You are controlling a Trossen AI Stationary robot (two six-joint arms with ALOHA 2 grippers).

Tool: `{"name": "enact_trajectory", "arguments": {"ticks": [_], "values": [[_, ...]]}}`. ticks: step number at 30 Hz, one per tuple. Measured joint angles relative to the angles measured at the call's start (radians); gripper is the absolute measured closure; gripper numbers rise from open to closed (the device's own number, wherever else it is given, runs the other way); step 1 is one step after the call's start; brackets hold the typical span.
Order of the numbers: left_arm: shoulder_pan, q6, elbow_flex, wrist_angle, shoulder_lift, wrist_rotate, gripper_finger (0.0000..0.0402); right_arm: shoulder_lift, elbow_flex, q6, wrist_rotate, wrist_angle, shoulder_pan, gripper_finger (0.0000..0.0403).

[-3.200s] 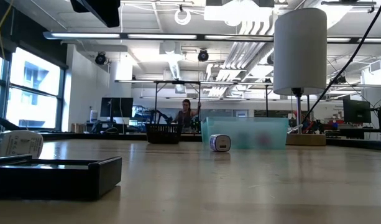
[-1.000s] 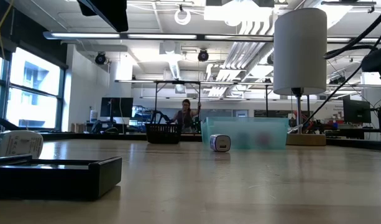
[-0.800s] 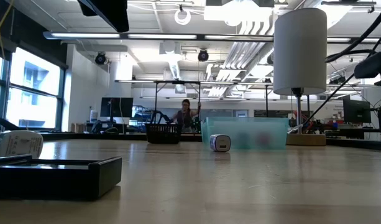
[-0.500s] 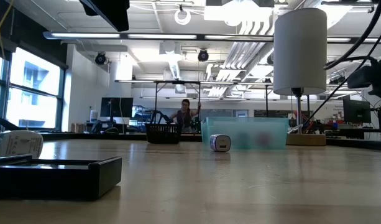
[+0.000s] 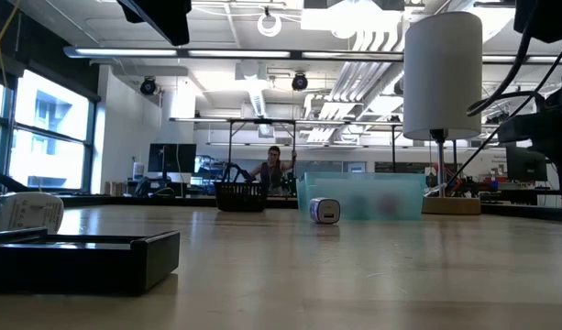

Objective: Pick & Place Office items
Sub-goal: Put the pink charger adapter into the blue bin

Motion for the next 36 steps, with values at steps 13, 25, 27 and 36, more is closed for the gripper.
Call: {"name": "enact_trajectory", "arguments": {"ticks": [13, 25, 27, 36], "values": [[-0.027, 0.000, 0.000, 0.000, 0.000, -0.005, 0.0160, 0.000, -0.069, 0.017, -0.012, 0.107, 0.000, 0.0101], [-0.037, 0.044, 0.000, 0.002, 0.000, -0.034, 0.0160, -0.006, -0.161, 0.032, -0.021, 0.243, 0.000, 0.0103], [-0.037, 0.045, 0.000, 0.003, 0.000, -0.046, 0.0160, -0.005, -0.161, 0.021, -0.020, 0.239, 0.000, 0.0111], [-0.037, 0.044, 0.000, 0.003, 0.000, -0.065, 0.0160, -0.004, -0.162, -0.051, -0.009, 0.236, -0.001, 0.0207]]}}
